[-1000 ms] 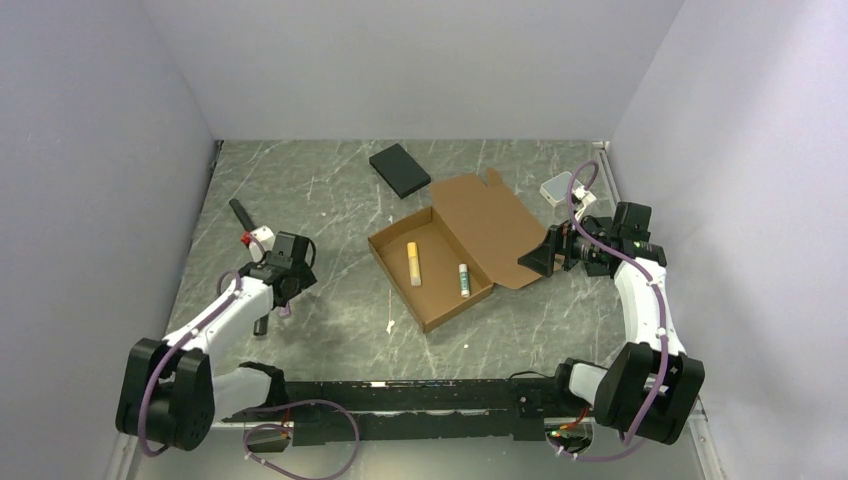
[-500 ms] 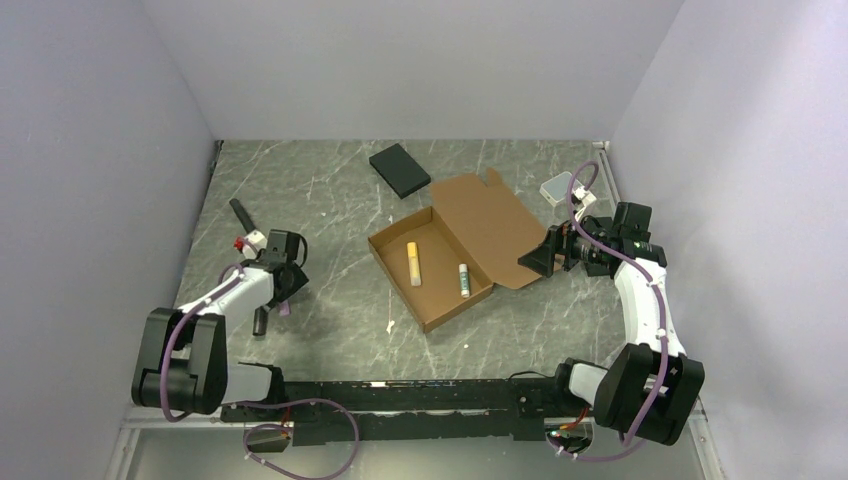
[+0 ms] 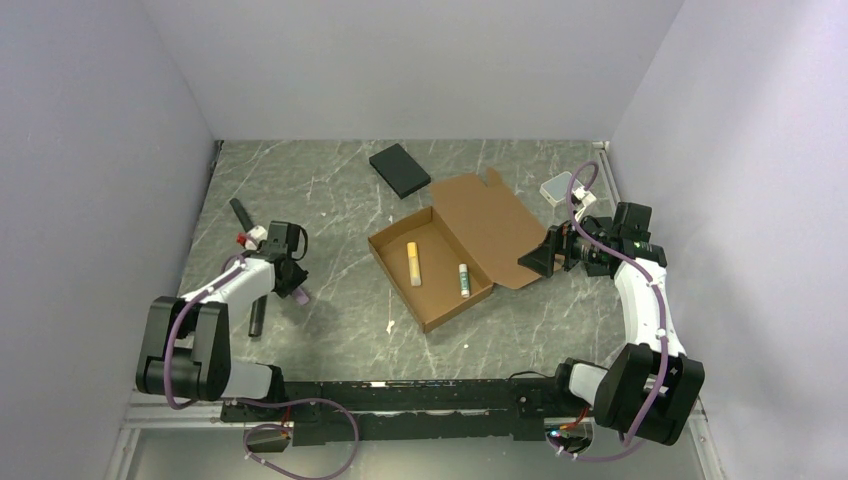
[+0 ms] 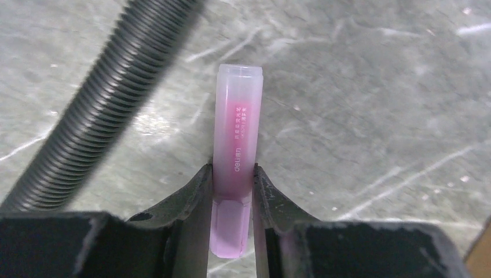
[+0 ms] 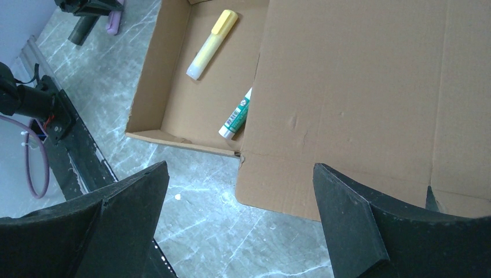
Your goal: Fold the paper box
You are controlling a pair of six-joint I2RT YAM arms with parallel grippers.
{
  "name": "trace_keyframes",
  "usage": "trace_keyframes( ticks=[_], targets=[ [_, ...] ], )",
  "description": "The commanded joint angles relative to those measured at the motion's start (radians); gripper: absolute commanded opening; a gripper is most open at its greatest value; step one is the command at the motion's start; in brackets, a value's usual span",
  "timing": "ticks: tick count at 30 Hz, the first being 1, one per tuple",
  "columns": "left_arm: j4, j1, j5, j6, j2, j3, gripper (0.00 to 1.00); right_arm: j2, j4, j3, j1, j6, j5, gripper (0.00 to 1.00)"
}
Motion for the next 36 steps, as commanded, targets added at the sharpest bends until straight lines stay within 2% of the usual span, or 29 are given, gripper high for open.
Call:
trace_keyframes(
  ticks=[1, 4, 11, 15, 24, 36],
  targets=[
    [0.012, -0.003, 0.223, 0.021, 0.002, -0.019, 0.04, -0.019, 0.001, 0.041, -0.006, -0.024, -0.033, 1.00],
    [0.045, -0.004, 0.279, 0.061, -0.046, -0.041, 0.00, -0.017, 0.003, 0.040, -0.006, -0.024, -0.031, 1.00],
    [0.206, -0.006, 0.411, 0.161, -0.320, -0.153, 0.00, -0.014, 0.001, 0.039, -0.006, -0.027, -0.036, 1.00],
    [0.267, -0.006, 0.487, 0.191, -0.419, -0.188, 0.00, -0.012, 0.003, 0.038, -0.006, -0.027, -0.039, 1.00],
    [0.478, -0.006, 0.636, 0.177, -0.473, -0.255, 0.00, 0.001, -0.012, 0.044, -0.007, -0.051, -0.050, 1.00],
    [0.707, -0.006, 0.765, 0.110, -0.429, -0.307, 0.00, 0.029, -0.040, 0.052, -0.006, -0.091, -0.079, 1.00]
  ],
)
